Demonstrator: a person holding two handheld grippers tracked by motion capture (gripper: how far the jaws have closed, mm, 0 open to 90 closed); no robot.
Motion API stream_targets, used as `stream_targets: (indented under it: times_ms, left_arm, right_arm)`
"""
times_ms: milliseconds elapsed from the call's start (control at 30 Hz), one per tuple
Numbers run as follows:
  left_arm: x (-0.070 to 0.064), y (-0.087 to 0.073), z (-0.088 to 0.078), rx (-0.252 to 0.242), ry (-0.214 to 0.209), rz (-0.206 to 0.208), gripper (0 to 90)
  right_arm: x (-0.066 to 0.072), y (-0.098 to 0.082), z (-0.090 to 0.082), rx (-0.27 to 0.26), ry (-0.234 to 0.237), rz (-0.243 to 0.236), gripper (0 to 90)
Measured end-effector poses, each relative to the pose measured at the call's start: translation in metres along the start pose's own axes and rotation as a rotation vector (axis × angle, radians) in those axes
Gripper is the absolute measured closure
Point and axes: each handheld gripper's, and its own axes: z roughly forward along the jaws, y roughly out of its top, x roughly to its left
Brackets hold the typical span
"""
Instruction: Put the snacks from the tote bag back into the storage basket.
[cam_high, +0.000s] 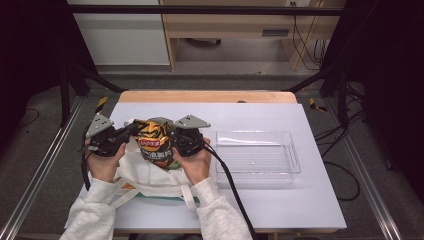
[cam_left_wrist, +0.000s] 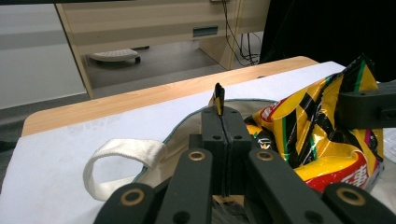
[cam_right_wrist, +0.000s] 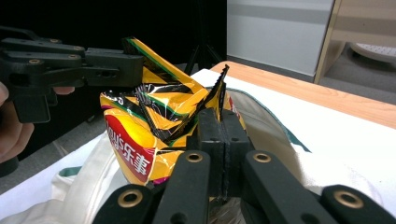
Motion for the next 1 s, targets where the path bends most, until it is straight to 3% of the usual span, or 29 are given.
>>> stream_targets:
  times_ms: [133, 300, 1000]
  left_arm:
    - [0.0, 0.002, -0.004, -0.015, -0.008, -0.009, 90.0]
    - [-0.003, 0.012, -0.015, -0.057, -0.012, -0.021, 90.0]
    - [-0.021, 0.053, -0.048, -0.142, 0.024, 0.008, 90.0]
  right_arm:
    - [0.001, 0.003, -0.003, 0.0, 0.003, 0.011, 90.0]
    - [0.005, 0.017, -0.013, -0.035, 0.016, -0.008, 90.0]
    - [0.016, 0.063, -0.044, -0.118, 0.047, -0.054, 90.0]
